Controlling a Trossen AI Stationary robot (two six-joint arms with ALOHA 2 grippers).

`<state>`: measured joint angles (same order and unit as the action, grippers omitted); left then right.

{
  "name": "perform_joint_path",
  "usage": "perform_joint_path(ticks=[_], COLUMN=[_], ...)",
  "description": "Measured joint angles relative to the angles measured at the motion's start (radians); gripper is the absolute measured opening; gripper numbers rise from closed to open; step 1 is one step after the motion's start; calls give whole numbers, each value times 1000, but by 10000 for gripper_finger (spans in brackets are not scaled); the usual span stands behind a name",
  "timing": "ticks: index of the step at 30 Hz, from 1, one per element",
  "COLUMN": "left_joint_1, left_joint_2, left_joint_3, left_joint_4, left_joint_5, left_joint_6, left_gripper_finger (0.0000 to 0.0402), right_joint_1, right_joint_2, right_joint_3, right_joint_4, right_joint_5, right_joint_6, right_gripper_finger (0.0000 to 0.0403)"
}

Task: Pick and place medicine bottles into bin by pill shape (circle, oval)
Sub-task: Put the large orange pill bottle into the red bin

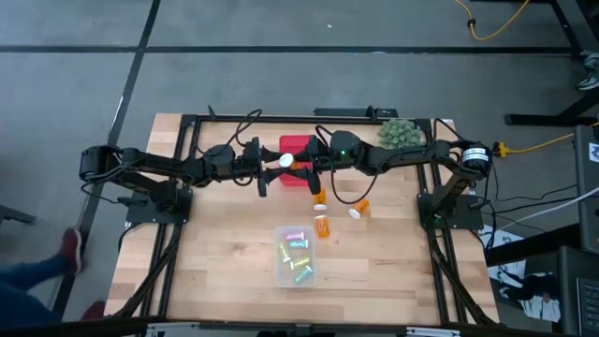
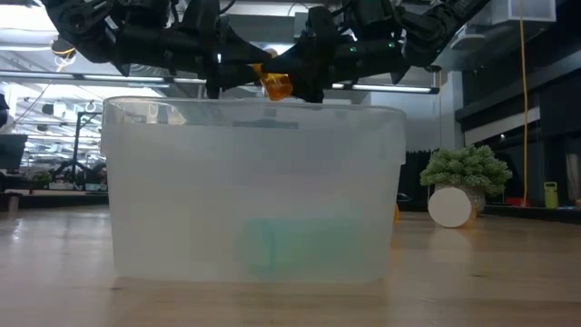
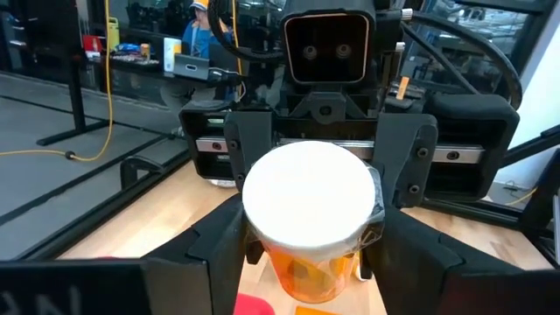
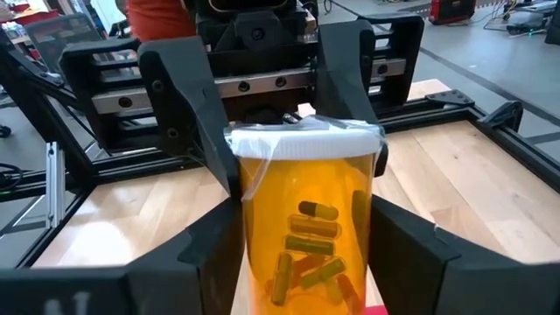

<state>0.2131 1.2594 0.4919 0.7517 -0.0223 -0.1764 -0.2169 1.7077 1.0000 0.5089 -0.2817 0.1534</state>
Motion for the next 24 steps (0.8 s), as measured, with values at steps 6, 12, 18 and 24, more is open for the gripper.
perform_joint_path(ticks=[6,12,18,24], left_joint_1=[0,2,2,2], left_joint_2=[-1,-3,-3,-3], left_joint_3=[0,0,0,0], left_joint_4=[3,13,-8,-79], left_joint_5=[-13,-28,-67,-123], left_joint_6=[1,4,4,4], left_gripper_finger=[195,195,195,195], right_joint_1=[-3,-2,-3,3], right_joint_2=[0,0,0,-72], right_joint_3=[0,0,0,-1], right_joint_4=[-50,-189,-362,-683], right_joint_5=[2,87,102,259], right_joint_6=[2,1,100,246], right_gripper_finger=[215,215,215,215])
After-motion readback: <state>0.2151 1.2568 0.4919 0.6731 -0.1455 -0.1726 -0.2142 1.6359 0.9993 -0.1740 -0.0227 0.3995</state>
